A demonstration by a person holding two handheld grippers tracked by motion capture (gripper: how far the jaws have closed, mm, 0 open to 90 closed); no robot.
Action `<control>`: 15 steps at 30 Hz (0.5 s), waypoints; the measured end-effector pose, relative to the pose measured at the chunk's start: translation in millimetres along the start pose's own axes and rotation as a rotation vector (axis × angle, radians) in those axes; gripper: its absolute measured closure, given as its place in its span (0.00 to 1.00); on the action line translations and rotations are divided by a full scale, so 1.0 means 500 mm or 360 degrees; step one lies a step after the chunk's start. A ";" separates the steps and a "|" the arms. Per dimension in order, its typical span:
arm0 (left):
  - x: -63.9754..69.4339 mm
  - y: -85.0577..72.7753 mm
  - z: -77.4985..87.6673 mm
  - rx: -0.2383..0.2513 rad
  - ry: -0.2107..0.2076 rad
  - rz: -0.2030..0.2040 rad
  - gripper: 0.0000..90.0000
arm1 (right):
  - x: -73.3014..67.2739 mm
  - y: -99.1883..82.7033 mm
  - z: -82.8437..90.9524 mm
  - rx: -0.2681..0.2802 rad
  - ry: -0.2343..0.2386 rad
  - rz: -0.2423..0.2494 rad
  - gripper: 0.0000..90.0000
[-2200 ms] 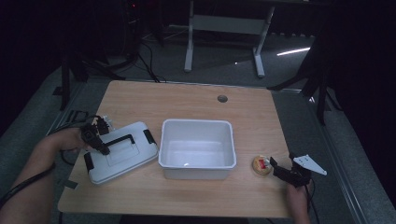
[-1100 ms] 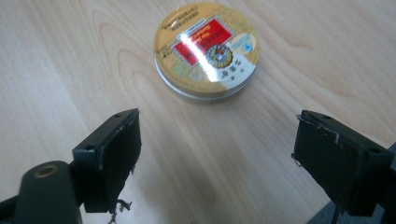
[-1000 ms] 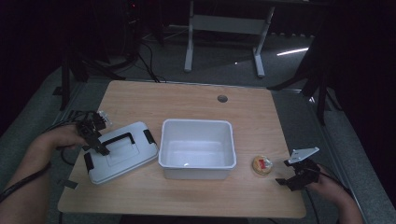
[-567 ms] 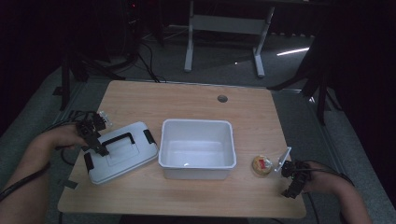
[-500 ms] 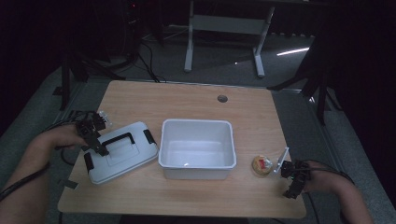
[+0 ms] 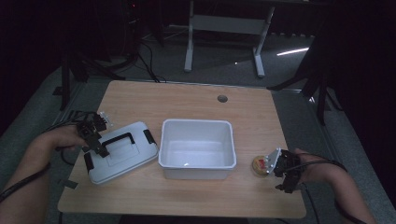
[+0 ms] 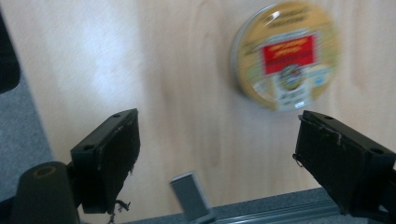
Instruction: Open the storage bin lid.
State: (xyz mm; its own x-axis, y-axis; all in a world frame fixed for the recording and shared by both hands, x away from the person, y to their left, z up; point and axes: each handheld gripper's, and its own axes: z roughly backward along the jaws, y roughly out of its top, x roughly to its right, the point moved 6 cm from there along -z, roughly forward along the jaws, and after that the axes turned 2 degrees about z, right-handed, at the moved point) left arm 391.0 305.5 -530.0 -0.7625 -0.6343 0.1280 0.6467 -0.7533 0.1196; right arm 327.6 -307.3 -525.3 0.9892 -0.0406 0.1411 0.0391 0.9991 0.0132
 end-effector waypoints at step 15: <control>0.008 -0.002 0.001 -0.0018 -0.0019 -0.0003 0.07 | 0.073 0.059 -0.034 0.0023 -0.0007 0.0100 0.16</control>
State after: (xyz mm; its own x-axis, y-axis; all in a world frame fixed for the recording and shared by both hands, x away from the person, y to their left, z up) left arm 387.2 303.8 -529.1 -0.7632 -0.6309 0.1396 0.6451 -0.7564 0.1085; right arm 367.4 -279.2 -536.4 0.9890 0.0222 0.1462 -0.0252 0.9995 0.0185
